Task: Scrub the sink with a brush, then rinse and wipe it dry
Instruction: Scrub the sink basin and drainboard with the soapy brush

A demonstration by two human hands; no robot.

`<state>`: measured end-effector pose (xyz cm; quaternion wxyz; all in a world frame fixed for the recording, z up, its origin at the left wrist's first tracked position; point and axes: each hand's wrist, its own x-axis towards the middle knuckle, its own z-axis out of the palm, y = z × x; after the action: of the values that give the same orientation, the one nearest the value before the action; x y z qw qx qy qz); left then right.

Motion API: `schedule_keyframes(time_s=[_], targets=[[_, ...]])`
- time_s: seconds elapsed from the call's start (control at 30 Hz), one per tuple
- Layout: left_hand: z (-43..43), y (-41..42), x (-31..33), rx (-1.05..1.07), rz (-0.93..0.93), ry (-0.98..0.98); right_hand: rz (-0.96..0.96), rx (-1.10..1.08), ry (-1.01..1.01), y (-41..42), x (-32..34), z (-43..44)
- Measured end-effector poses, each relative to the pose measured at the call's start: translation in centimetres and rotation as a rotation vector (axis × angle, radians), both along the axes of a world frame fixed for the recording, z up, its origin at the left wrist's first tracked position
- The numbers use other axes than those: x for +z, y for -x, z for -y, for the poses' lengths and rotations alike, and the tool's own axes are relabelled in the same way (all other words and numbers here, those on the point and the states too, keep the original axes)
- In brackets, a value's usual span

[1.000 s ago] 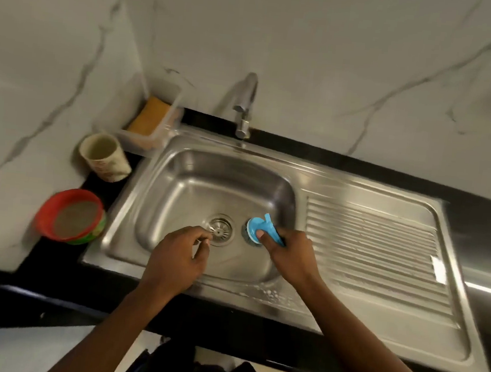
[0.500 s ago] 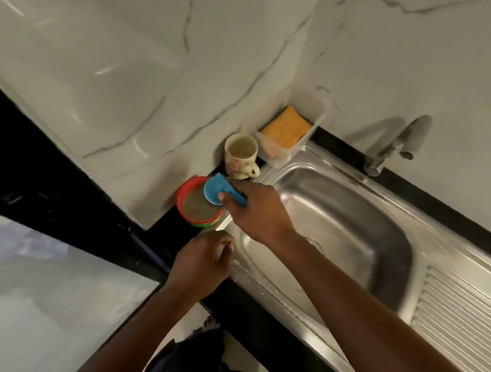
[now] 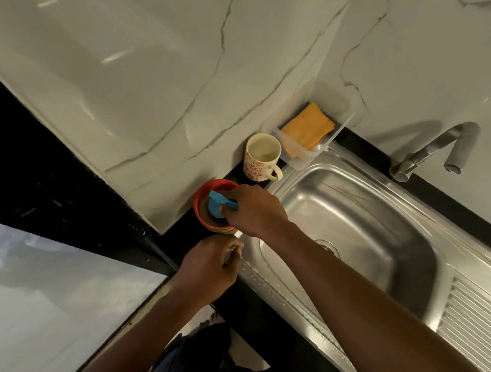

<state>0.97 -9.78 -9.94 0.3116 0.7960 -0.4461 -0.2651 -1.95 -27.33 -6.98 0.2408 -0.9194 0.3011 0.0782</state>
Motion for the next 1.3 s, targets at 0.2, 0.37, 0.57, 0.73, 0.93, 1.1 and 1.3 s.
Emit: schedule_keyframes(time_s=[0.2,0.37,0.57,0.73,0.93,1.1,1.3], targets=[[0.7,0.2,-0.2,-0.092,0.006,0.005,0.044,-0.021,-0.087,0.8,-0.1,0.1],[2.7,1.4,0.2,-0.187,0.068,0.031,0.302,-0.180,-0.364,4.4,2.4,1.2],[5.9,5.7,0.0,-0.276,0.064,0.028,0.530,-0.451,-0.513,14.8,5.3,3.0],[8.9,11.4,0.4,-0.408,0.080,0.091,0.606,-0.658,-0.430,26.8,6.5,3.5],[11.6,18.1,0.7,-0.526,0.070,0.121,0.629,-0.877,-0.293,39.9,7.3,2.1],[13.0,22.9,1.2,-0.625,0.069,0.128,0.564,-1.058,-0.241,48.5,5.8,0.6],[14.0,26.1,1.3,-0.681,0.074,0.125,0.410,-1.171,-0.082,53.1,1.5,0.4]])
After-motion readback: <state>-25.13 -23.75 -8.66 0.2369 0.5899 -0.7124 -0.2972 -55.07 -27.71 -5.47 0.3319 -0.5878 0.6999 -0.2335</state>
